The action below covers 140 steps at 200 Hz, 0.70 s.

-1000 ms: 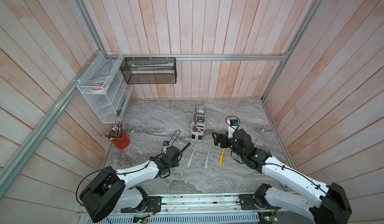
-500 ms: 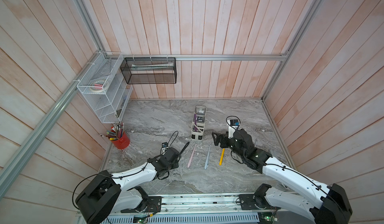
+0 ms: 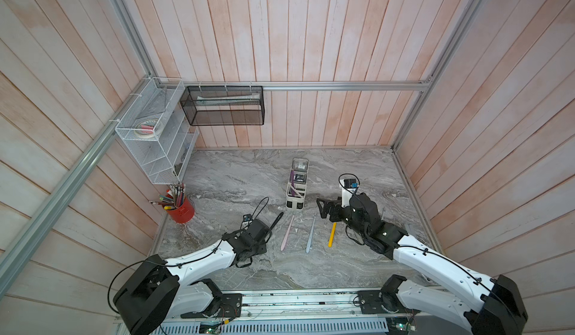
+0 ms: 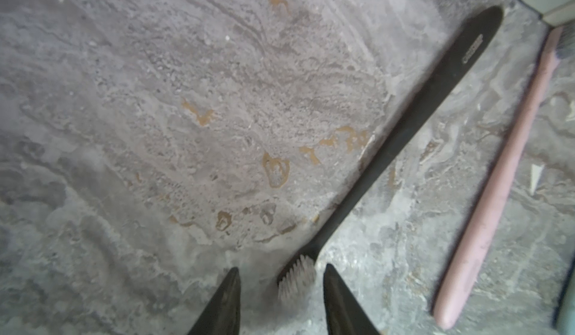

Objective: Place the toothbrush into the toothbrush holder
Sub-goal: Pick up the toothbrush from the center of the board.

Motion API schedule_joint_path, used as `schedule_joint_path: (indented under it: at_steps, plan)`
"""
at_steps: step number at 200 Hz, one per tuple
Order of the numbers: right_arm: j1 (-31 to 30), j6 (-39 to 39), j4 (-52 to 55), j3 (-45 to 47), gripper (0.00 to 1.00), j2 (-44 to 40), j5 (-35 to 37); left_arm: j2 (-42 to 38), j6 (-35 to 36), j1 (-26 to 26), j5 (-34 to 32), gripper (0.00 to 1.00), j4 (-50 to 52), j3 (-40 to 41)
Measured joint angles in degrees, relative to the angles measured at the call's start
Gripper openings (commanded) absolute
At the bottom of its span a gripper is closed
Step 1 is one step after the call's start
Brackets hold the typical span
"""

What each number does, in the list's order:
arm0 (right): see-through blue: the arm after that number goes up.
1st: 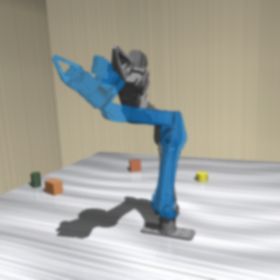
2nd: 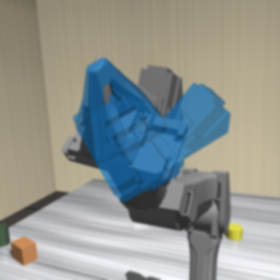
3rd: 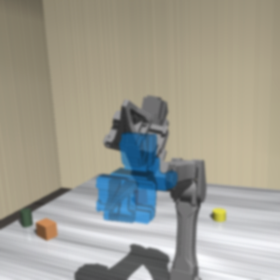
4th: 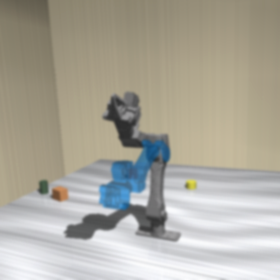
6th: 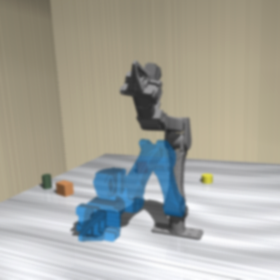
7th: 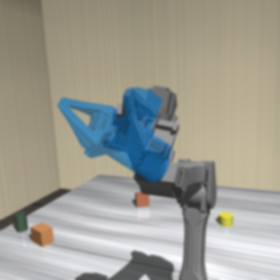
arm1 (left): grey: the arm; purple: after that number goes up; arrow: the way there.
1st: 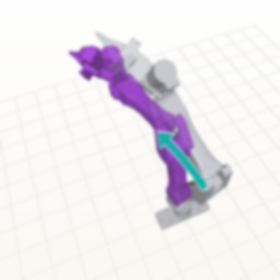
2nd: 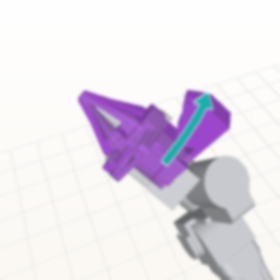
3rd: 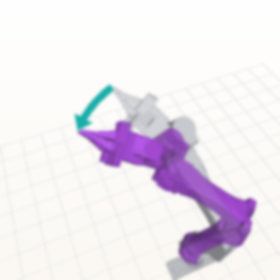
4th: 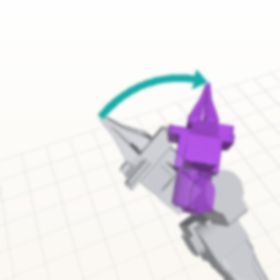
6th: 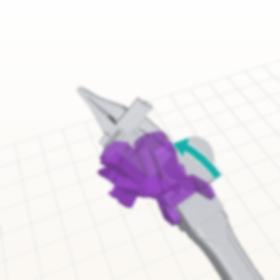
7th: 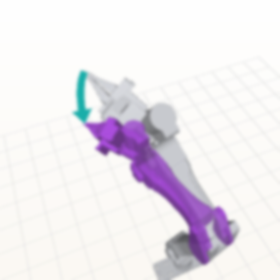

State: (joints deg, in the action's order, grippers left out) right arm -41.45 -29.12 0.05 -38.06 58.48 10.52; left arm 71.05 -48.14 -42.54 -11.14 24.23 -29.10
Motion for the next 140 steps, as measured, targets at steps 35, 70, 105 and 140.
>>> schedule_joint_path:
  at_steps: [35,70,105,140]
  plan:
    - [-0.1,0.0,0.0,0.0,0.98,-1.0,-0.1,3.9,2.5,0.0,-0.2,0.33,0.0,-2.5]
    - [-0.1,0.0,0.0,0.0,0.98,-1.6,-0.1,5.7,4.0,0.0,-0.4,0.32,-0.5,-3.7]
    - [-0.1,0.0,0.2,0.0,0.98,-2.1,-0.1,5.6,4.5,0.0,-0.3,0.26,-0.2,-3.7]
    - [-0.1,0.0,0.3,0.0,0.98,-2.1,-0.1,5.3,4.3,-1.4,0.0,0.26,0.7,-3.7]
